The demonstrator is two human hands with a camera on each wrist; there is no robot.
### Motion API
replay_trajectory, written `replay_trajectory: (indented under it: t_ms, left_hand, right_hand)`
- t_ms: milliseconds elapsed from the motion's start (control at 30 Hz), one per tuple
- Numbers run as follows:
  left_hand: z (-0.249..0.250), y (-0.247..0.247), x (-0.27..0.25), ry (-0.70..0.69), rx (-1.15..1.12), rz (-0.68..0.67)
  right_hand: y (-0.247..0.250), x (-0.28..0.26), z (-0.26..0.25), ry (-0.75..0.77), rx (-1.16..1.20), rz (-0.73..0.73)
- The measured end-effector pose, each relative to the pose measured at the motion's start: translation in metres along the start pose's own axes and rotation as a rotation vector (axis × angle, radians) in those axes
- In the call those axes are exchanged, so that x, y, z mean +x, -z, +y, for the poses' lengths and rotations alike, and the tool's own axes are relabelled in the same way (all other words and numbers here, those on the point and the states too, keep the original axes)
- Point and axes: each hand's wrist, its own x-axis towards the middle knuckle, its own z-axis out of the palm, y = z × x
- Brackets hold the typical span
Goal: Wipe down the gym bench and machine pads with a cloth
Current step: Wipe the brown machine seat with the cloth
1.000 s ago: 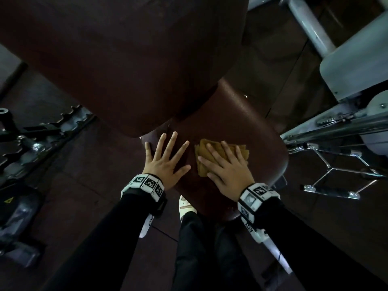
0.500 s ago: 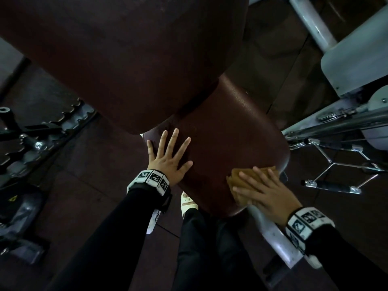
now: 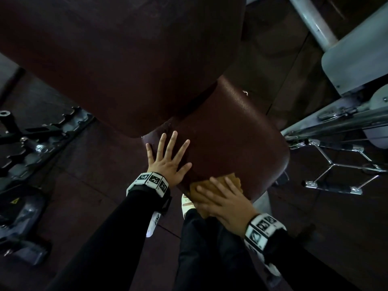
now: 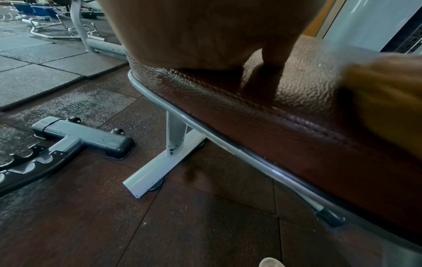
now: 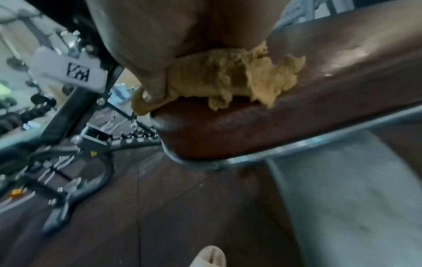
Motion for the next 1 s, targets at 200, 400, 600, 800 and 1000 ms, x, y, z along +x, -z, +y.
replay_trajectory:
  t_ms: [200,400,600,800,1000]
  left_hand:
    - [0.0,0.0,0.0,-0.008,-0.011,-0.001]
    - [0.0,-0.002,0.001,-0.001,0.005,0.019]
    - [-0.002,-0.006,0.002,0.0,0.003,0.07]
    - [0.007,-0.006,-0.008,-0.024,-0.025,0.215]
    - [0.075,-0.04,-0.048,-0.205,-0.045,0.324]
  right_hand:
    - [-0.004,-0.056,0.043,-0.027,-0.025,-0.008]
    - [0.019,-0.028,0.085,-0.305,0.18,0.021]
    - [0.024,0.028,0.033,-0.246,0.111,0.024]
    - [0.006,0.015,0.006,-0.118,0.236,0.037]
    - [0.014,-0.017,0.063,-0.755,0.443,0.326]
